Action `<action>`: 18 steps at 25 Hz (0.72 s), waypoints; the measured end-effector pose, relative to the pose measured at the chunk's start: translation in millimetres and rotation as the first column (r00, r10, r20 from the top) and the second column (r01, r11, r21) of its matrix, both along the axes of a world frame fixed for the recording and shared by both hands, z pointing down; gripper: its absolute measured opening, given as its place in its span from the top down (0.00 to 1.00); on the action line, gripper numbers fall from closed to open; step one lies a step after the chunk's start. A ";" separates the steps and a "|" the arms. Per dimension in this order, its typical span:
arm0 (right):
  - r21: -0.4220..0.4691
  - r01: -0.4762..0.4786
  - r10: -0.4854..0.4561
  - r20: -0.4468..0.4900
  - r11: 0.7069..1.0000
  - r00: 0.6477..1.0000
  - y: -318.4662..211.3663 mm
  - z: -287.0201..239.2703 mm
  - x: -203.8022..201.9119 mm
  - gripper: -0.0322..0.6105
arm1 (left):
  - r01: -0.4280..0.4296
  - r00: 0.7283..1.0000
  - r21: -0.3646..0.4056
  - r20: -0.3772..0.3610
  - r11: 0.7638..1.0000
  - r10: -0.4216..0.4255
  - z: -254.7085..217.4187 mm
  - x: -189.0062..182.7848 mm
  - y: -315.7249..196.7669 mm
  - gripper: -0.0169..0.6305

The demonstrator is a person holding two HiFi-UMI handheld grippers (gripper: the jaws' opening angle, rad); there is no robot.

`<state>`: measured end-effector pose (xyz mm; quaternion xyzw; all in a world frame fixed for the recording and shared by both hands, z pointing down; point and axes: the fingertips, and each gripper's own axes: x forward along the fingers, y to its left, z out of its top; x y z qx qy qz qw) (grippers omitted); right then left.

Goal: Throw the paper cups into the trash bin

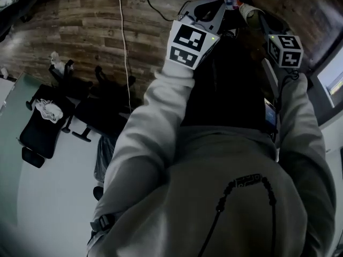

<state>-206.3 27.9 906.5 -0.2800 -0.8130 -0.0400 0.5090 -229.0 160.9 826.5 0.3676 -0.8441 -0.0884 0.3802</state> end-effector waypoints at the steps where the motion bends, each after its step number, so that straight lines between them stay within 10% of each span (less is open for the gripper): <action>1: 0.014 0.027 -0.027 -0.007 1.000 1.000 0.8 17.0 2.0 0.89 | 0.006 1.000 -0.002 -0.012 1.000 -0.006 13.9 3.5 0.6 0.97; 18: 0.050 0.237 -0.233 -0.070 0.970 0.970 24.8 149.8 44.4 0.88 | 0.044 0.997 -0.012 -0.061 0.999 -0.045 93.0 41.2 22.9 0.97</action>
